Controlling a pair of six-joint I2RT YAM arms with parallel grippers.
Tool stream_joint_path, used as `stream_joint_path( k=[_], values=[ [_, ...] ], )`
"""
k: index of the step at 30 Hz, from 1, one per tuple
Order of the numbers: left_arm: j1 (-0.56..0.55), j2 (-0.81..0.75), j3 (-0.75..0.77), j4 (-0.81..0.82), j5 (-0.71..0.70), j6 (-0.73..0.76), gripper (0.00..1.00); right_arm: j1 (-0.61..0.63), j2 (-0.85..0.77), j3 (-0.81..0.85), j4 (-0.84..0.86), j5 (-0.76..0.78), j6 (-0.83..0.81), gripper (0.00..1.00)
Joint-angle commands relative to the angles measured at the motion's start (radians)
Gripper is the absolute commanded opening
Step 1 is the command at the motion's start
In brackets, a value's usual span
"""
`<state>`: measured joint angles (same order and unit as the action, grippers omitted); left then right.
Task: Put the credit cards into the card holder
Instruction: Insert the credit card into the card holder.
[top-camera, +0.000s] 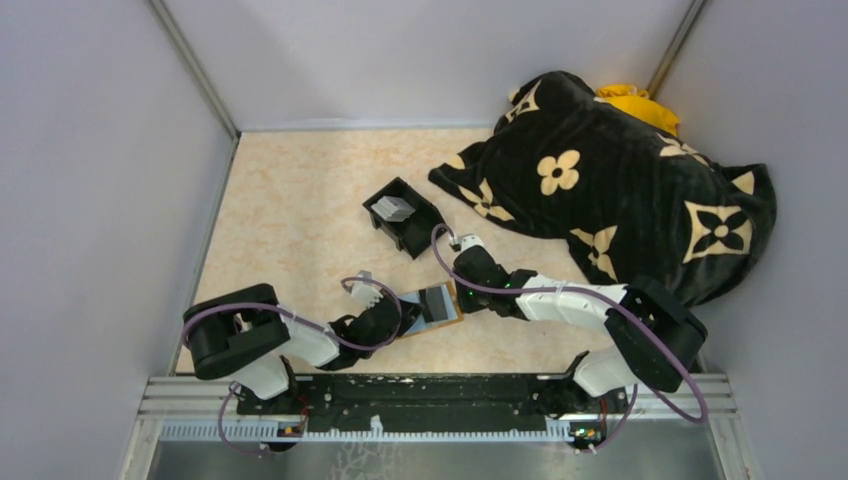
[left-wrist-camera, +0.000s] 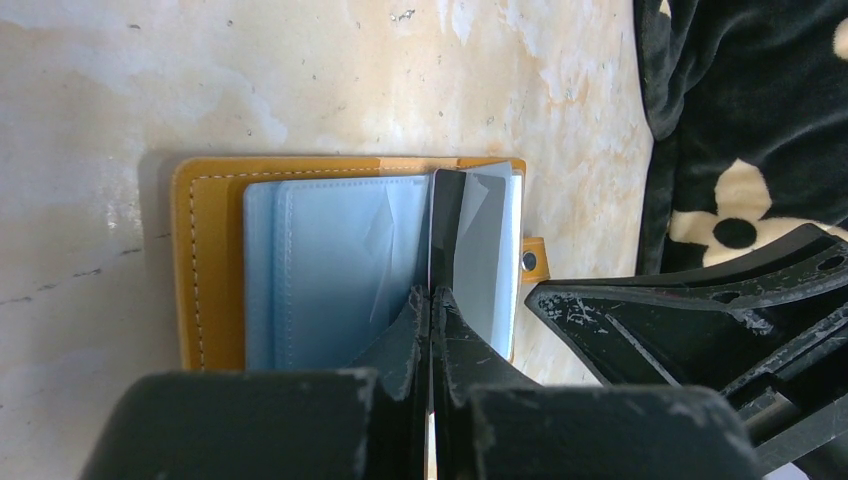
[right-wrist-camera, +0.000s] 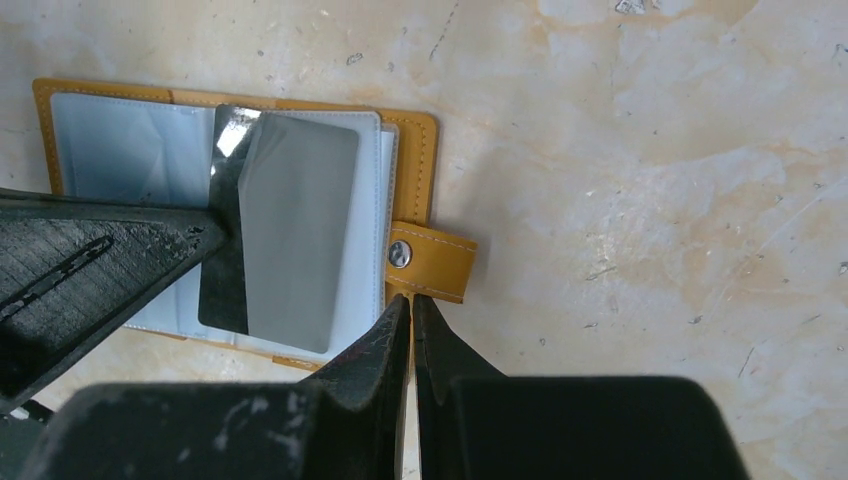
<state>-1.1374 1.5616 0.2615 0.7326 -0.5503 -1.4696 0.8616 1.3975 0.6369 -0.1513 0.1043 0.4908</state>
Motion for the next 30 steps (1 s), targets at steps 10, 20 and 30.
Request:
stream_joint_path(
  k=[10, 20, 30],
  values=[
    [-0.004, 0.034, -0.007, -0.104, 0.000, 0.018, 0.00, 0.011, -0.034, 0.015, 0.077, 0.153, -0.008, 0.05],
    [-0.003, 0.034, -0.011, -0.101, 0.000, 0.013, 0.00, 0.010, -0.023, 0.014, 0.088, 0.161, -0.001, 0.11],
    [-0.004, 0.036, -0.003, -0.096, -0.005, 0.015, 0.00, 0.008, 0.038, 0.052, 0.099, 0.108, -0.018, 0.20]
  ],
)
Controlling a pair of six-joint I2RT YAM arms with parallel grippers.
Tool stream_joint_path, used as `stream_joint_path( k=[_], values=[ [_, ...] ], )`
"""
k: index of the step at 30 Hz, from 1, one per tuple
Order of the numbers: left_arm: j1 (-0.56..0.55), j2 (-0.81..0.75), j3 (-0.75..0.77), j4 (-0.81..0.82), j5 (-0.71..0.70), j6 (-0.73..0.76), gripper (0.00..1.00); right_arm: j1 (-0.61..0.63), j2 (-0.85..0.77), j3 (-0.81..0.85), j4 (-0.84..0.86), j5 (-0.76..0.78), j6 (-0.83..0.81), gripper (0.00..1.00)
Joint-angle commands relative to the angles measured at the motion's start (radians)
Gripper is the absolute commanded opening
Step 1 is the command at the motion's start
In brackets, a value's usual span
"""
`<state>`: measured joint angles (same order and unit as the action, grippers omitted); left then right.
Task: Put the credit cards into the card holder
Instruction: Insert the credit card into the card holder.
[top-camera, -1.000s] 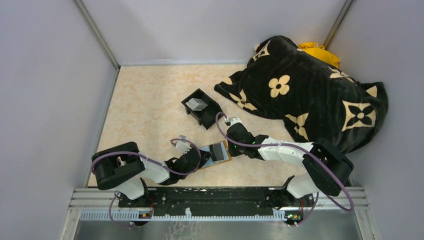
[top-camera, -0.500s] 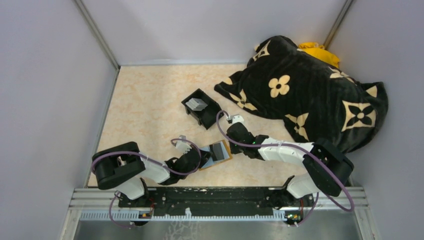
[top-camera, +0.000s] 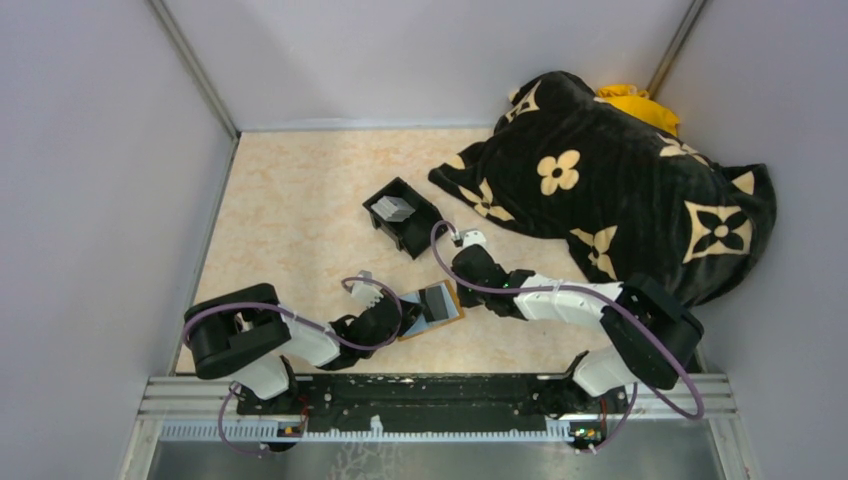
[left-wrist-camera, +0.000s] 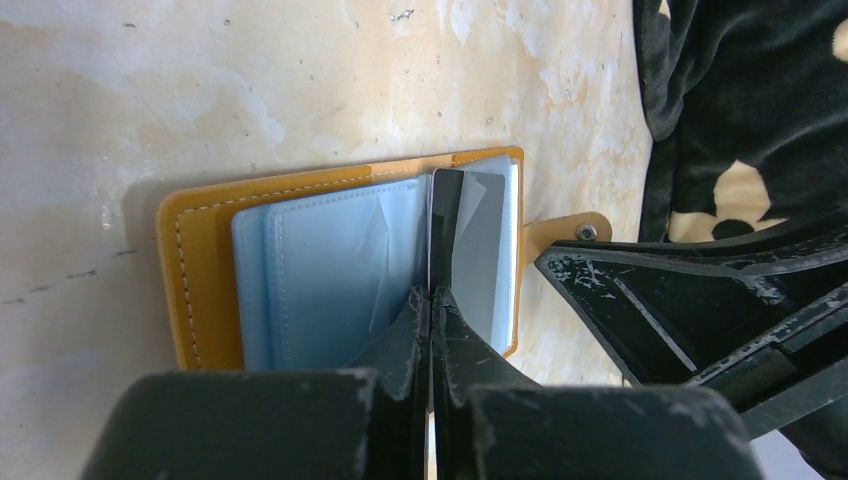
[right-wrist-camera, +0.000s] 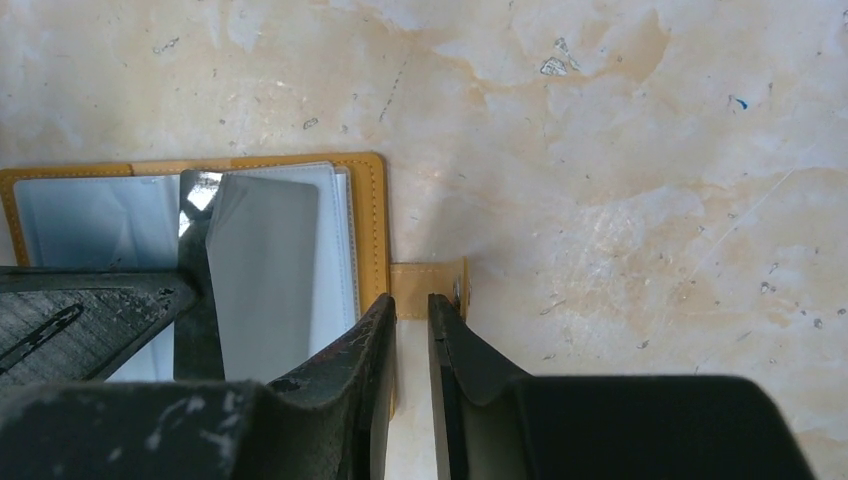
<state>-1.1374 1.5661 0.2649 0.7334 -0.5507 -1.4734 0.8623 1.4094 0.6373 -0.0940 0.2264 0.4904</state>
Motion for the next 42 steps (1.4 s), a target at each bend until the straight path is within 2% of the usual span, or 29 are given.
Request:
stream_joint_path(
  k=[1, 12, 21, 28, 38, 42],
  values=[
    [-0.003, 0.033, -0.005, -0.097, -0.004, 0.018, 0.00, 0.007, 0.034, 0.055, 0.043, -0.021, -0.018, 0.20],
    [-0.004, 0.058, 0.053, -0.112, 0.006, -0.008, 0.00, 0.004, 0.054, 0.021, 0.072, -0.073, 0.002, 0.20],
    [-0.014, 0.059, 0.075, -0.182, 0.027, -0.099, 0.01, 0.003, 0.032, -0.030, 0.096, -0.098, 0.035, 0.20],
    [-0.027, 0.040, 0.112, -0.282, 0.037, -0.154, 0.11, -0.005, 0.038, -0.056, 0.120, -0.112, 0.048, 0.19],
    [-0.056, -0.053, 0.166, -0.483, 0.012, -0.183, 0.32, -0.019, 0.048, -0.070, 0.133, -0.129, 0.043, 0.19],
    [-0.060, -0.059, 0.193, -0.505, 0.000, -0.153, 0.33, -0.021, 0.052, -0.071, 0.135, -0.136, 0.039, 0.19]
  ],
)
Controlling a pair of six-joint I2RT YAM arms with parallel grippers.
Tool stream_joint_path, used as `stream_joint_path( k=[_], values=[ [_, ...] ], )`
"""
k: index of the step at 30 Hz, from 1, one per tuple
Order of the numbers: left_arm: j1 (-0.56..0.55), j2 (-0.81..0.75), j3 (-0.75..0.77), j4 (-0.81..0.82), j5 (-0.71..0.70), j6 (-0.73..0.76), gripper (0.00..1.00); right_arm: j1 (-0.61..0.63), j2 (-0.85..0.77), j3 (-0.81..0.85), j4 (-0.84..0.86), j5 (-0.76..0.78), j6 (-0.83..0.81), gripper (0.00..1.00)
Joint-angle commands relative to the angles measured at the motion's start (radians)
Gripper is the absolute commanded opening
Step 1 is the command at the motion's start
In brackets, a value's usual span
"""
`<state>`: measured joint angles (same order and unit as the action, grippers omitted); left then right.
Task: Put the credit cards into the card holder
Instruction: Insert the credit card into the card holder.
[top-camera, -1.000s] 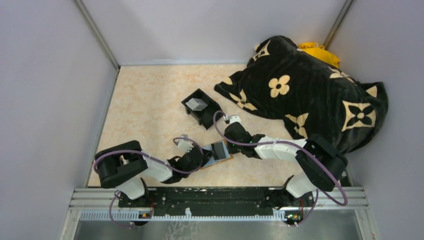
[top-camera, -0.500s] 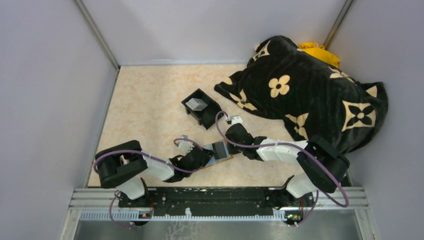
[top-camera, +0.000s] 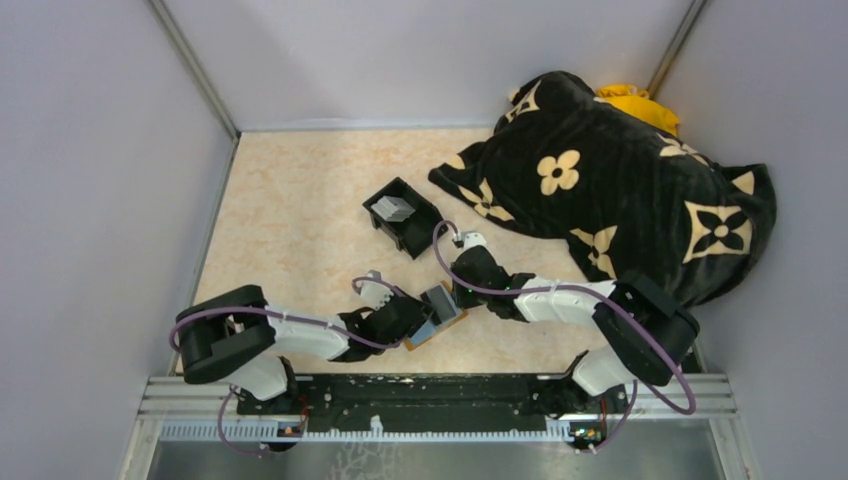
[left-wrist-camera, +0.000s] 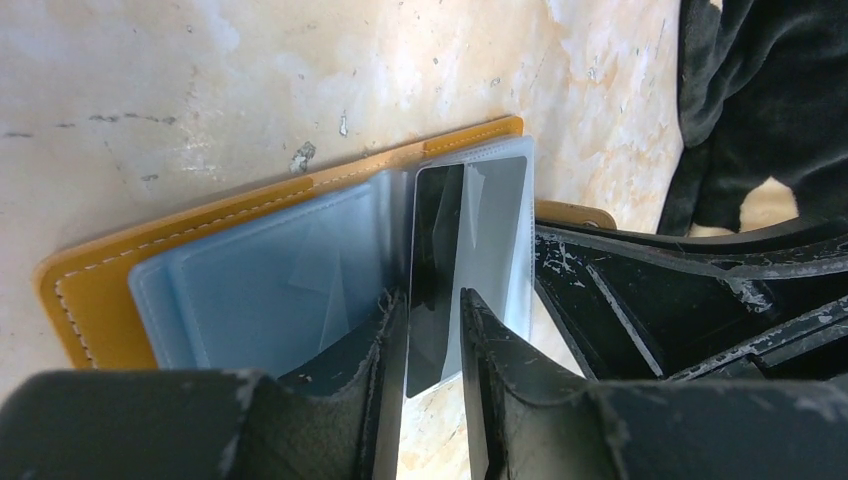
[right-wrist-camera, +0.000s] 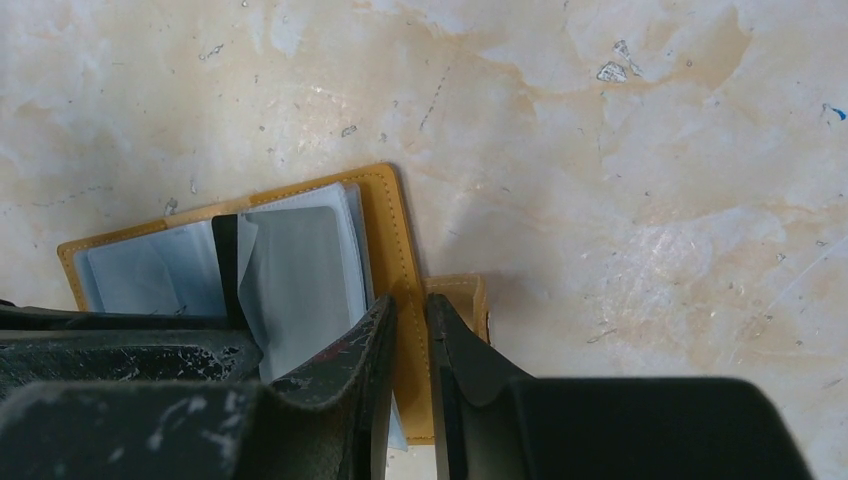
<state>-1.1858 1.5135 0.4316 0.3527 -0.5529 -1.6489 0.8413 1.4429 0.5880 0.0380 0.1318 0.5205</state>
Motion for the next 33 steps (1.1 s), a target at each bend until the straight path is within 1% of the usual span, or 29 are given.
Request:
stream_joint_path(
  k=[1, 7, 22, 27, 33],
  values=[
    [-0.011, -0.006, 0.034, -0.125, -0.001, 0.031, 0.33, 0.000, 0.019, -0.022, 0.004, -0.041, 0.008, 0.19],
    [-0.011, 0.009, 0.071, -0.124, -0.010, 0.062, 0.33, -0.001, 0.013, -0.023, -0.007, -0.037, 0.004, 0.19],
    [-0.012, 0.089, 0.137, -0.048, -0.001, 0.123, 0.33, -0.001, 0.012, -0.025, -0.014, -0.025, 0.006, 0.19],
    [-0.012, 0.104, 0.146, -0.030, -0.004, 0.117, 0.28, -0.001, 0.010, -0.025, -0.017, -0.023, 0.009, 0.19],
    [-0.012, 0.108, 0.176, -0.032, -0.030, 0.113, 0.19, 0.001, 0.006, -0.024, -0.023, -0.015, 0.013, 0.18]
  ],
)
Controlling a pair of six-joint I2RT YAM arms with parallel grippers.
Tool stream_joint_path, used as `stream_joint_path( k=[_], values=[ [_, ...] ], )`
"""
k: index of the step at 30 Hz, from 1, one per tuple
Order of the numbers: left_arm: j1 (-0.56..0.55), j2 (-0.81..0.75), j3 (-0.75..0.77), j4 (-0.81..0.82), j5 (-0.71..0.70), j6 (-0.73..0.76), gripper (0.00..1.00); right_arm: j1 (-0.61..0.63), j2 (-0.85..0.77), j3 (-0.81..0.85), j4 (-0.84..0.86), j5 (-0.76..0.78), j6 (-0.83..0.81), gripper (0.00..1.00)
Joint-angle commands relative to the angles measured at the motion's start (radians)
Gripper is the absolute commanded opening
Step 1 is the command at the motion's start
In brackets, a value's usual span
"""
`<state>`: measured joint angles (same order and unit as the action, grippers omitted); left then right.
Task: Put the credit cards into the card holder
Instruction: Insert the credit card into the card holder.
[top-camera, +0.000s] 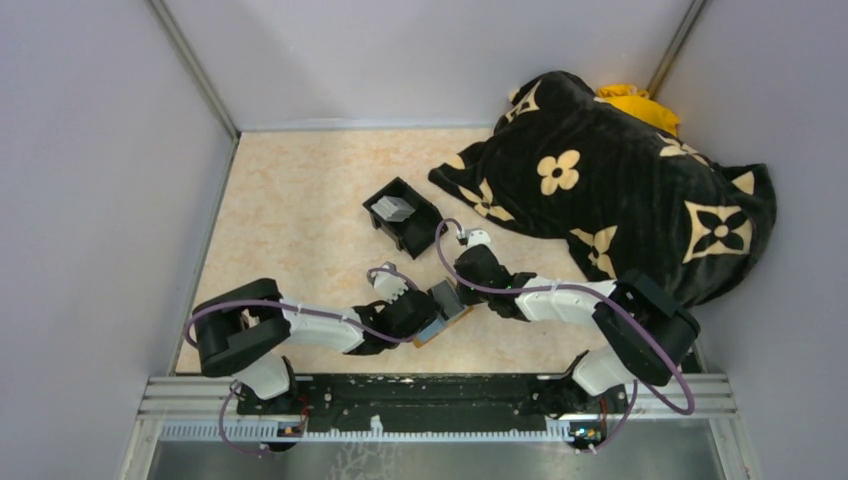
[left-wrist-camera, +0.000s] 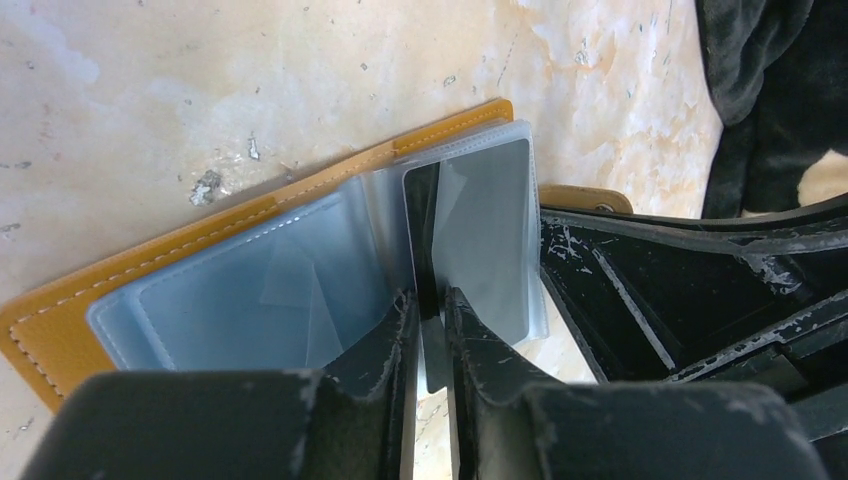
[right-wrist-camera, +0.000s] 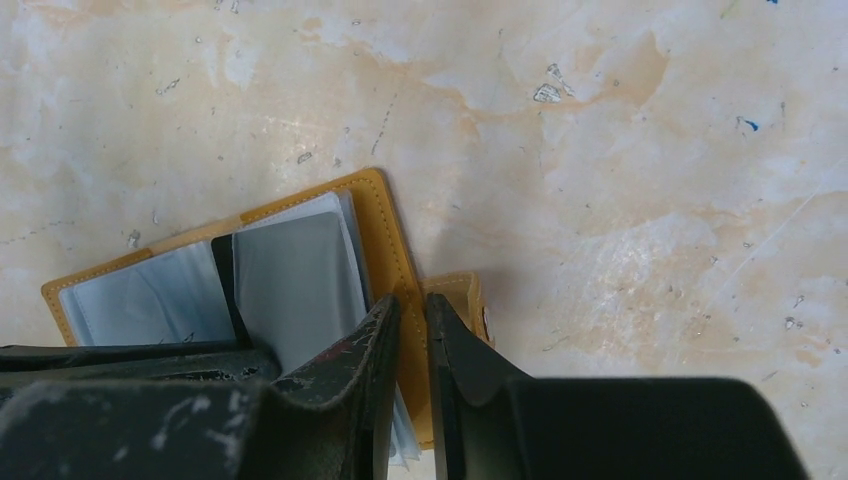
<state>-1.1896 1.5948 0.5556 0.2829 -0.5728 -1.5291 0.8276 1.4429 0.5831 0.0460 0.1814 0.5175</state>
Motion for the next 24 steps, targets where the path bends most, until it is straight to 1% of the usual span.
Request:
stream_joint_path(
  k=[1, 4, 5, 14, 19, 24],
  values=[
    [-0.007, 0.027, 0.059, 0.036, -0.014, -0.006, 0.17, 0.015, 0.005, -0.019, -0.032, -0.065, 0.016, 0.18],
    [-0.008, 0.028, 0.073, 0.031, -0.029, -0.011, 0.03, 0.016, 0.002, -0.017, -0.037, -0.064, 0.018, 0.18],
    [-0.008, 0.029, 0.073, 0.028, -0.036, -0.014, 0.00, 0.018, 0.000, -0.018, -0.040, -0.063, 0.018, 0.18],
    [-0.008, 0.029, 0.050, -0.003, -0.099, -0.050, 0.00, 0.023, -0.033, -0.024, -0.072, -0.053, 0.031, 0.18],
    [0.000, 0.024, 0.054, -0.021, -0.140, -0.039, 0.00, 0.042, -0.054, -0.026, -0.087, -0.046, 0.056, 0.18],
    [0.030, -0.005, 0.030, -0.014, -0.144, -0.006, 0.00, 0.062, -0.067, -0.025, -0.100, -0.037, 0.068, 0.19]
  ],
)
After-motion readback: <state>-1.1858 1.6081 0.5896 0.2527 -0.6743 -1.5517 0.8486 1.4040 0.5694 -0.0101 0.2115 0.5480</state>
